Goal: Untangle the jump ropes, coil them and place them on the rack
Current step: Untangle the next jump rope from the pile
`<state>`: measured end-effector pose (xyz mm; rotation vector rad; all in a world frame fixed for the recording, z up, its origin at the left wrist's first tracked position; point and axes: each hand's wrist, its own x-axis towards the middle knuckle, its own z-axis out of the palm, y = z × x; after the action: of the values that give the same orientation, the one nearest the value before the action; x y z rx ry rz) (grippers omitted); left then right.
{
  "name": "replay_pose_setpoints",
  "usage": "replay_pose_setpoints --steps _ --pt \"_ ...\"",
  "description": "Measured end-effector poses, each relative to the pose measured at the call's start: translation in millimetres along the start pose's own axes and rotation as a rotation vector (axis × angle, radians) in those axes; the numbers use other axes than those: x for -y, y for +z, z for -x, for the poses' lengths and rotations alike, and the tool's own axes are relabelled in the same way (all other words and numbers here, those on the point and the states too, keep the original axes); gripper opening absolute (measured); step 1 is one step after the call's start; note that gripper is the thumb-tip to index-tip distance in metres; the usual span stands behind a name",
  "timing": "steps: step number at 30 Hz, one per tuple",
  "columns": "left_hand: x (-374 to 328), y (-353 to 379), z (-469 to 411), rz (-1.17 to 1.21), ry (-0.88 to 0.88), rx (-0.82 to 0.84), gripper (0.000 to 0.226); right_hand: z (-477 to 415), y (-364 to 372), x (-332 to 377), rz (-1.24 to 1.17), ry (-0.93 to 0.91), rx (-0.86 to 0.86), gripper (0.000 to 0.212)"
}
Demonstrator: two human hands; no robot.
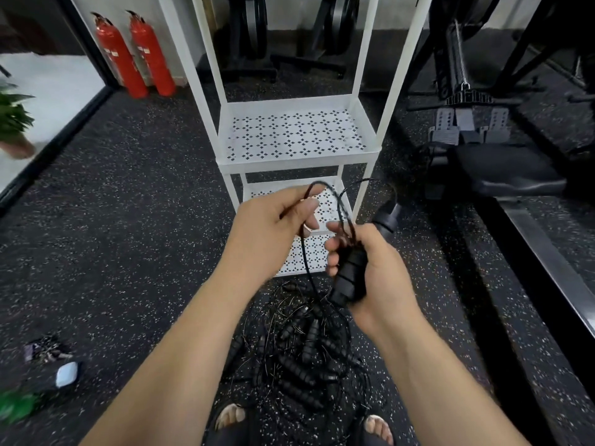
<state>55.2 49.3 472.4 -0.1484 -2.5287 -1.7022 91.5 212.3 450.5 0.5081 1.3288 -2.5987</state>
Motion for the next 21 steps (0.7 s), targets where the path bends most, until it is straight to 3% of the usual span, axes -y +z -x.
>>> replay_pose_setpoints --steps 3,6,8,10,13,17,21 --pt "-7.6 -4.1 -2.6 0.193 -0.055 -0.042 0.019 2.2 1.4 -10.7 0.109 0.021 0.037 0.02" --pt "-9.0 -6.0 -3.9 0.351 -0.143 -0.075 0.015 -0.8 -2.9 -20.3 0.6 -0.059 0.02 0.004" --pt "-6.7 -6.8 -4.8 0.351 -0.147 -0.088 0.015 -1.7 -5.2 -24.7 0.865 -0.117 0.042 0.024" --pt "-3.6 -7.4 -5.8 0.335 -0.143 -0.107 0.013 -0.7 -3.5 -22.0 0.864 -0.107 0.071 0.026" --pt "1.3 -7.6 -7.5 0.317 -0.157 -0.145 0.011 -0.7 -2.9 -15.5 0.774 -0.036 0.131 0.012" --pt "1.7 -5.7 -9.7 0.365 -0.182 -0.171 0.014 -5.7 -4.9 -21.4 0.877 -0.131 0.093 0.036" --pt "-2.5 2.9 -8.3 0.401 -0.187 -0.151 0.01 -9.6 -5.5 -24.7 0.837 -0.205 0.053 0.025"
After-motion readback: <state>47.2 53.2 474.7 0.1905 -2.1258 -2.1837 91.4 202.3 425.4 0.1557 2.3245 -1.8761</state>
